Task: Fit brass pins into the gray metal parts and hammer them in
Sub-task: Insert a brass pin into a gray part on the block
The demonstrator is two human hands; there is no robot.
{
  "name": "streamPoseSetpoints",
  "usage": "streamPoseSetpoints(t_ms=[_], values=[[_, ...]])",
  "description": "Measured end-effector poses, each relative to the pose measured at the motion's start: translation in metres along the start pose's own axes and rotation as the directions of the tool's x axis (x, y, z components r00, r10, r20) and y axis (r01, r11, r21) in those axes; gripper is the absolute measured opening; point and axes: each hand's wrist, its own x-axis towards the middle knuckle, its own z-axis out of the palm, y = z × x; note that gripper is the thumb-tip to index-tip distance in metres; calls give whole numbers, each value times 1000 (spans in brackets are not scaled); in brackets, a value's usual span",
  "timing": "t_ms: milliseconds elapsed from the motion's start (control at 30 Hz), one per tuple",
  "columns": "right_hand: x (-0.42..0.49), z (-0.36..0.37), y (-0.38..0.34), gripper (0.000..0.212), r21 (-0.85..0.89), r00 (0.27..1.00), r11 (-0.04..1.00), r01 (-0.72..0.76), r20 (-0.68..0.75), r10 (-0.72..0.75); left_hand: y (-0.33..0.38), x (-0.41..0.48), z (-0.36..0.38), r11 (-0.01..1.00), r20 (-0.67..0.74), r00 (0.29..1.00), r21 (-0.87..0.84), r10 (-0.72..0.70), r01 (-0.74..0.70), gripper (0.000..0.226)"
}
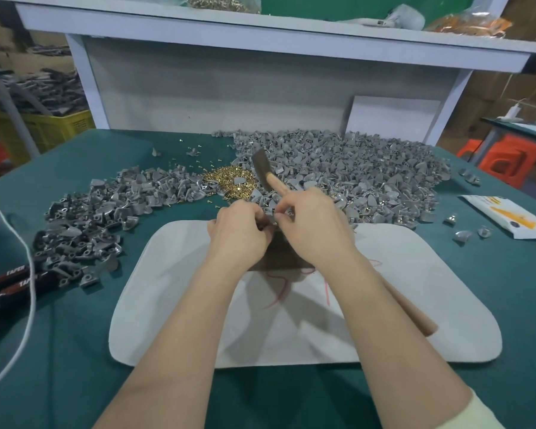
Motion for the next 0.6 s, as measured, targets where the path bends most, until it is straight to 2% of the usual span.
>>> streamPoseSetpoints(t_ms=[200, 367, 600], values=[[1, 10, 2, 15, -2, 999, 999, -38, 3, 38, 1, 0, 1, 1000, -11, 1000, 4, -9, 9, 6], [4, 15, 0, 31, -16, 999, 999, -34, -22, 34, 1, 1, 3, 1000, -23, 1000, 20, 5, -4, 12], [7, 22, 2, 31, 21, 998, 999, -46, -48, 47, 1, 0, 3, 999, -38, 999, 32, 17, -16, 10]])
